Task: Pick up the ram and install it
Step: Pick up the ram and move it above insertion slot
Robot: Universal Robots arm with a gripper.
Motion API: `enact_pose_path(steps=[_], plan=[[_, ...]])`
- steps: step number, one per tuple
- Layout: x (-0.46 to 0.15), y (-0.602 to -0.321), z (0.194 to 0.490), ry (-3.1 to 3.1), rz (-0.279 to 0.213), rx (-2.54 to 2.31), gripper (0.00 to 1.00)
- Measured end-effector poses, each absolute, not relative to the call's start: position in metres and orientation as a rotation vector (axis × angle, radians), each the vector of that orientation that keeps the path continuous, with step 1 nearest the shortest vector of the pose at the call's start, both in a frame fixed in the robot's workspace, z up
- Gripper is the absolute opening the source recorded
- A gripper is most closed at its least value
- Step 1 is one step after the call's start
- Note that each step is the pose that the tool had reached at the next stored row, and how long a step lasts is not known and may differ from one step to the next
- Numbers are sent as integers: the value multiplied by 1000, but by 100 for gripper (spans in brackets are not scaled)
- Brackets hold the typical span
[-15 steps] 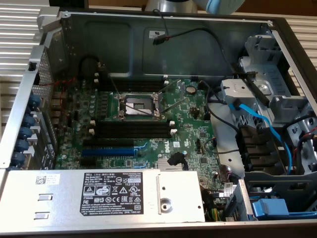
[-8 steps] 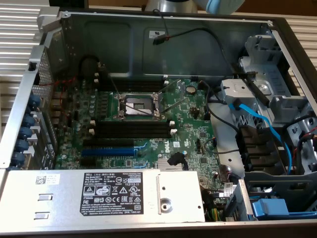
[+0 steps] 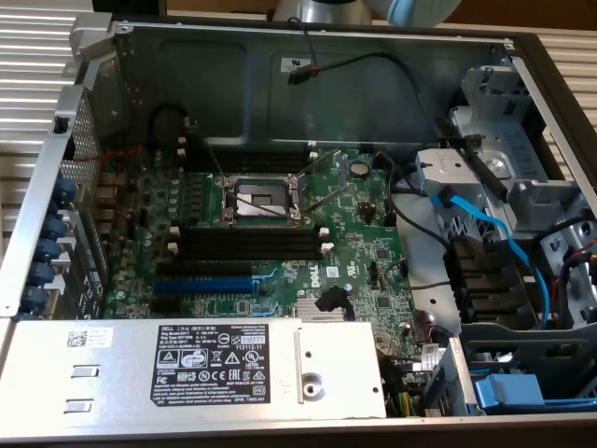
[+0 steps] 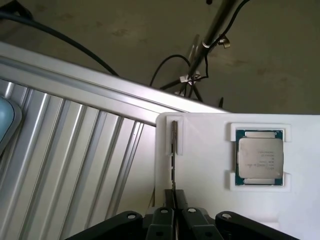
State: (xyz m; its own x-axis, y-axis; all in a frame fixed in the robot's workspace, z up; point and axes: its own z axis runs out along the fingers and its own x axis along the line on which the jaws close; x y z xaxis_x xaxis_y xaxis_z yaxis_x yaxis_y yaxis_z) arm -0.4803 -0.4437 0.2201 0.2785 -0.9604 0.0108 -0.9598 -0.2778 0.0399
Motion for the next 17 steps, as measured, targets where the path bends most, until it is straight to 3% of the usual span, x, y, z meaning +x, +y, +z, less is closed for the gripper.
enact_pose_path(steps=[17], plan=[[-480, -444, 221, -1862, -20, 2478, 12]])
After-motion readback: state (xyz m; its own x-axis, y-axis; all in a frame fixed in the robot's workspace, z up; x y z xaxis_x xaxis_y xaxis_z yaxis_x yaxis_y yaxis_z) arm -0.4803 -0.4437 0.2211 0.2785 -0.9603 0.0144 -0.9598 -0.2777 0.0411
